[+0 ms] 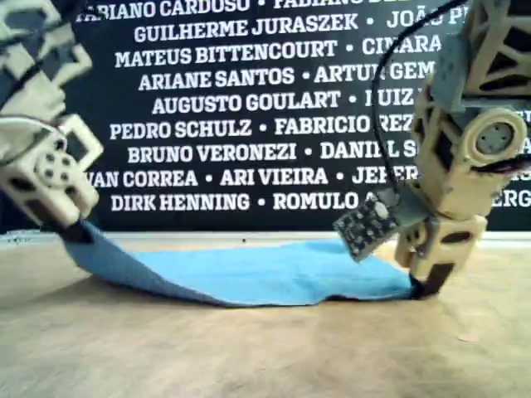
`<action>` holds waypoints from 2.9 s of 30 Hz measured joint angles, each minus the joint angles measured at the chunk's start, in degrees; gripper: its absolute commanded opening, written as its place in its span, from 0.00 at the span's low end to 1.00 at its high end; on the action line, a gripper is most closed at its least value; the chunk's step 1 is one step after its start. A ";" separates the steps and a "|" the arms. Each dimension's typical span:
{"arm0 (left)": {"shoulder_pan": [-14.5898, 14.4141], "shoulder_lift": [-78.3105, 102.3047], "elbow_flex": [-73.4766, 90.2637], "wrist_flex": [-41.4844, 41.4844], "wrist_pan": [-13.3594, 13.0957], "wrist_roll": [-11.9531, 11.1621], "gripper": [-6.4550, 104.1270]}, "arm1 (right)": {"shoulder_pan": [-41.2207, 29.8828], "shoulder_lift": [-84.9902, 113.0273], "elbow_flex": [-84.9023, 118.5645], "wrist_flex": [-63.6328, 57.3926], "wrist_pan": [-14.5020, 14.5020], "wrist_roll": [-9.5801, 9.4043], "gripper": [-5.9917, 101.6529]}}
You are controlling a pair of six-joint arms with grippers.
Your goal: Fold a cloth
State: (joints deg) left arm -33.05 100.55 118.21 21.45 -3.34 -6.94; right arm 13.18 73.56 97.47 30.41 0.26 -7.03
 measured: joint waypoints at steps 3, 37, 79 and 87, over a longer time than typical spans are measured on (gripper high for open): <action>0.00 0.18 1.05 0.00 -0.09 0.00 0.06 | 0.35 3.78 1.23 0.09 0.00 0.09 0.06; 1.93 13.54 19.86 0.00 -0.18 0.18 0.06 | 8.70 39.46 36.91 0.18 0.79 8.44 0.06; 17.58 -42.89 -54.14 -0.09 0.09 3.25 0.06 | 4.31 -24.26 -39.81 -13.01 0.97 8.26 0.06; 17.58 -54.49 -71.02 -0.09 0.09 3.25 0.06 | 0.35 -34.37 -52.21 -13.01 0.97 8.26 0.06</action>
State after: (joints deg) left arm -15.47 46.05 47.20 21.36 -3.25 -3.69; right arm 13.54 39.20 45.26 17.40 1.23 1.23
